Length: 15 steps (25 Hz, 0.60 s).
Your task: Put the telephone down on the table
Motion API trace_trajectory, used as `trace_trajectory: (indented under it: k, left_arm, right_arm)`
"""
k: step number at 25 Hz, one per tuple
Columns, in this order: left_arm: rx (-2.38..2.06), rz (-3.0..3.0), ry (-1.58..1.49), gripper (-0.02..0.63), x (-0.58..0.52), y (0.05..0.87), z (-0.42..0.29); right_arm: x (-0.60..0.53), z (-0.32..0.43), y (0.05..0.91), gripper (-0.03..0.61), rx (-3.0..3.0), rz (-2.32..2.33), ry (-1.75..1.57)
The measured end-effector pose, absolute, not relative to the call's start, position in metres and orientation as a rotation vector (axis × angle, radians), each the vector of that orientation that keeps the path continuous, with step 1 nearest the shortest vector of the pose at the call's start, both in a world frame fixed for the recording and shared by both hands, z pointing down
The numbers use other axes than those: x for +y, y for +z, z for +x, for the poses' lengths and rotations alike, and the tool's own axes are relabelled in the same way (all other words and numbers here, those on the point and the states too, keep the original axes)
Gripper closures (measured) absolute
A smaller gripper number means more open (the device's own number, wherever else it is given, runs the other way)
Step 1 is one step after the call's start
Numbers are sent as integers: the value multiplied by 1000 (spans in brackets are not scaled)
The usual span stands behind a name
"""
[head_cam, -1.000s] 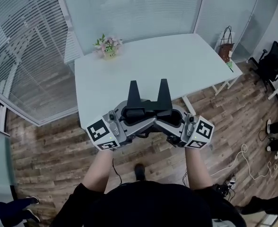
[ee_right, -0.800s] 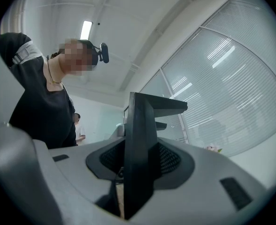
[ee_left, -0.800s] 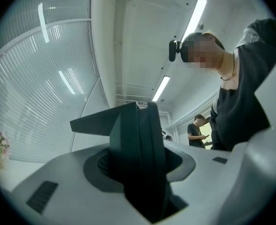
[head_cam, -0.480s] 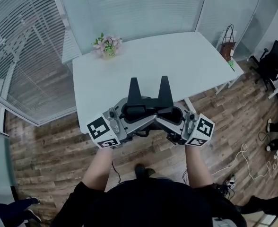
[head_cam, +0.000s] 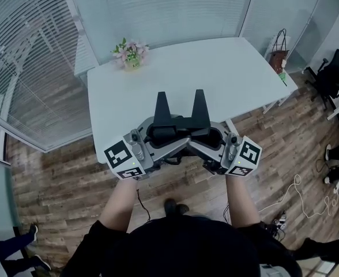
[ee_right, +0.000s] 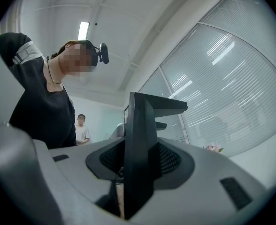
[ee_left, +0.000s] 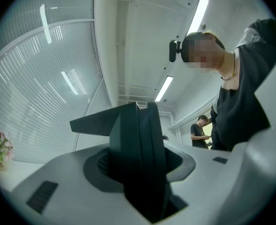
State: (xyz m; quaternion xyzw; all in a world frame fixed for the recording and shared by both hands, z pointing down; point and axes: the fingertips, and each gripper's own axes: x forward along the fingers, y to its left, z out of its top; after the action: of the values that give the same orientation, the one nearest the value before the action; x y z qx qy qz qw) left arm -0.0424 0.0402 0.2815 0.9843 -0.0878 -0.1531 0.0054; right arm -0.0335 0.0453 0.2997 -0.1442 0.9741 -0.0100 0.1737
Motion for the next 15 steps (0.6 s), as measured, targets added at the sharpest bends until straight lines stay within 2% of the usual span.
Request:
trace_trajectory:
  k: [15]
  left_arm:
    - [-209,3084,-463,405,22,277,-40]
  right_arm:
    - [28,-32,296,405,2744,-466,-21]
